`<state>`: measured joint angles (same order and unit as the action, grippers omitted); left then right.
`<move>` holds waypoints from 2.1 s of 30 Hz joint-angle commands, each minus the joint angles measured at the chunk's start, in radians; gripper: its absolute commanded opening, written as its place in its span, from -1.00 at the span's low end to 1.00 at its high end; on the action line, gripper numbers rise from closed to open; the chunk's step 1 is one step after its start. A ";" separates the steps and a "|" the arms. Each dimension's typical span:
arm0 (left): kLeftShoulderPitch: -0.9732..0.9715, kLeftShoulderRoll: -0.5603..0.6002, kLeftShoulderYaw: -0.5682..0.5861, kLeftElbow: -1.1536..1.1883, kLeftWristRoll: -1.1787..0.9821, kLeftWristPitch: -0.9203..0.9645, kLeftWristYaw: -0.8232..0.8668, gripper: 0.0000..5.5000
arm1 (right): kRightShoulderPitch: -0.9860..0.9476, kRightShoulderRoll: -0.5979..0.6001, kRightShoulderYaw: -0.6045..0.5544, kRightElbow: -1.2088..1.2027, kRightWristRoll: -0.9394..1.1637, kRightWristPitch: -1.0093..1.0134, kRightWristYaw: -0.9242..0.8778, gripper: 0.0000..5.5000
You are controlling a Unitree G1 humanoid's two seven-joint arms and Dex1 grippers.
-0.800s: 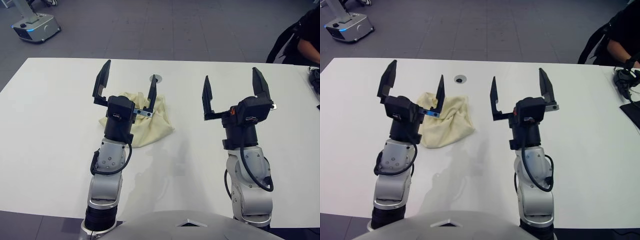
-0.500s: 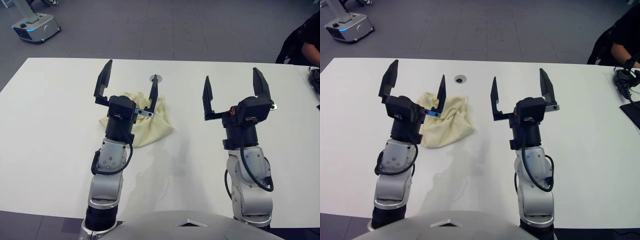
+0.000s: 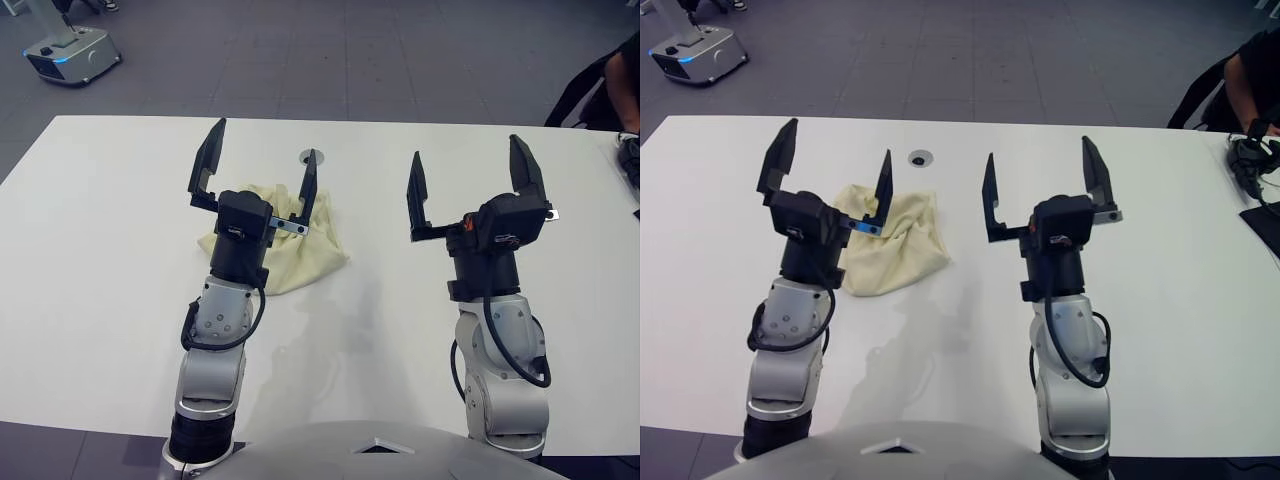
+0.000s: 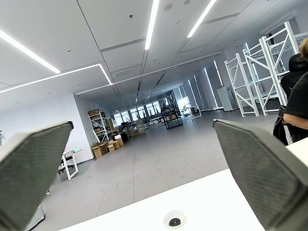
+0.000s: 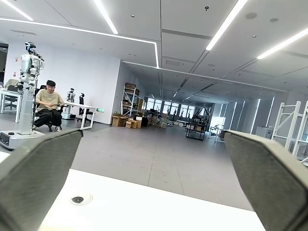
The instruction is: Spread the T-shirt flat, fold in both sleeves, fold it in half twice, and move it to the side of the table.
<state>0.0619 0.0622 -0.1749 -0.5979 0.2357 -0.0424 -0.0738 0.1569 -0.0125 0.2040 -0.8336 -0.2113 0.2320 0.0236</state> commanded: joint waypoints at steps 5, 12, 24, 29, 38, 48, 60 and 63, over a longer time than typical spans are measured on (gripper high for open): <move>-0.007 0.008 0.007 -0.018 -0.007 0.028 -0.013 0.96 | 0.008 0.006 0.003 -0.034 -0.009 0.041 -0.006 0.96; -0.007 0.007 0.007 -0.029 -0.005 0.036 -0.015 0.96 | 0.005 0.003 0.001 -0.037 -0.006 0.050 -0.004 0.96; -0.022 0.005 0.022 0.030 -0.021 0.013 -0.007 0.96 | -0.006 0.008 -0.053 0.019 0.028 0.031 -0.012 0.96; -0.017 0.007 0.025 0.085 -0.016 -0.047 0.010 0.96 | -0.009 -0.002 -0.063 0.093 0.037 -0.038 -0.018 0.96; -0.072 0.060 0.105 0.238 -0.043 0.021 -0.014 0.96 | -0.031 -0.004 -0.074 0.178 0.046 -0.119 -0.024 0.96; -0.374 0.180 0.290 0.574 -0.303 0.309 -0.169 0.96 | -0.122 -0.003 -0.134 0.281 0.096 -0.142 -0.026 0.96; -0.702 0.388 0.102 1.373 0.013 -0.271 -0.098 0.96 | -0.150 -0.003 -0.153 0.310 0.110 -0.165 -0.018 0.96; -0.694 0.415 0.066 1.465 0.039 -0.374 -0.129 0.96 | -0.151 0.002 -0.145 0.303 0.111 -0.158 -0.018 0.96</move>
<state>-0.6389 0.4517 -0.0820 0.8119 0.2464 -0.3671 -0.1874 0.0125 -0.0145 0.0529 -0.5147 -0.1123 0.0635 0.0033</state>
